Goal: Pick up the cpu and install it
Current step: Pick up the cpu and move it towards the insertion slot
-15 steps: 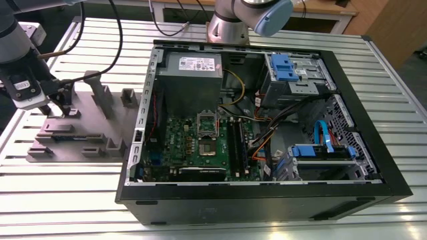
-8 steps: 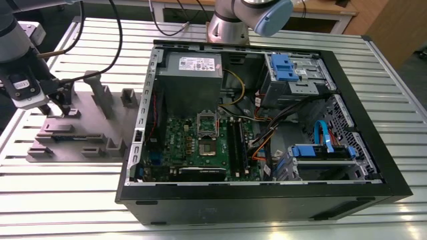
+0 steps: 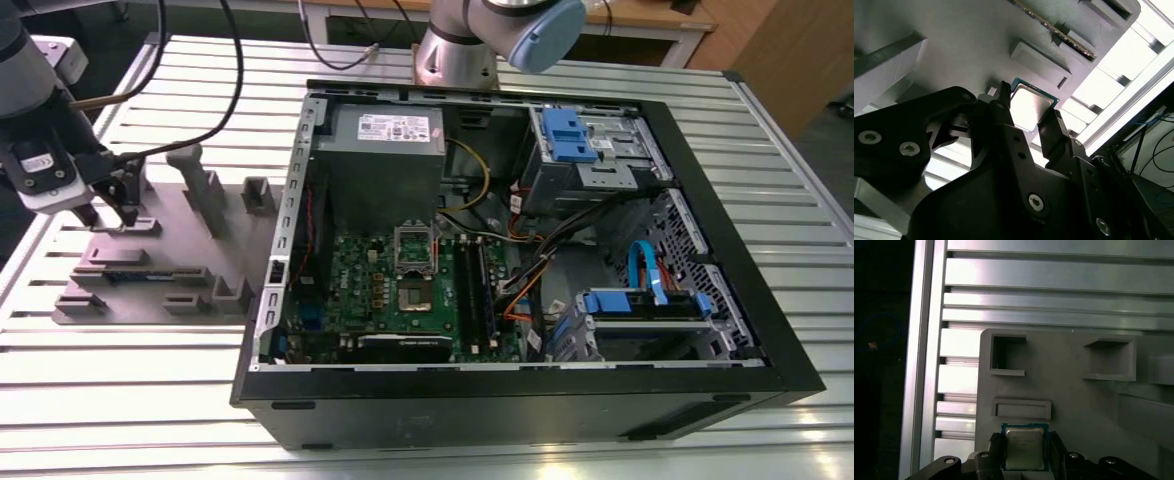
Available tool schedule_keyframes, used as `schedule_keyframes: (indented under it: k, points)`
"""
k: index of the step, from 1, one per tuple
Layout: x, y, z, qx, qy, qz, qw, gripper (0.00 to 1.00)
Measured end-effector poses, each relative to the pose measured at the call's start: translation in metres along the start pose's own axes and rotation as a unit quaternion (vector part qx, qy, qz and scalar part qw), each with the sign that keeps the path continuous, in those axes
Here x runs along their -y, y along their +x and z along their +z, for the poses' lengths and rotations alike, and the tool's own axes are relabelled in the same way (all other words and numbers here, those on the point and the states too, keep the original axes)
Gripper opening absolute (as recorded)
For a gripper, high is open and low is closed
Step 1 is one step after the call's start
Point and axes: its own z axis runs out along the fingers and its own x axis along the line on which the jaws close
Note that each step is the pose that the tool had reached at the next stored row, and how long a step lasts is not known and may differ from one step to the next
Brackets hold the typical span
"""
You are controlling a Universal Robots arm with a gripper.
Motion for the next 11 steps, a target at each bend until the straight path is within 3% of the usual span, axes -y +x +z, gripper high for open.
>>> schedule_keyframes:
  k: [5, 11]
  points:
    - [-0.0003, 0.0002, -0.0065, 0.0001, 0.0, 0.0, 1.0, 0.47]
    - [-0.0003, 0.0002, -0.0071, 0.0001, -0.0019, 0.0, 1.0, 0.47]
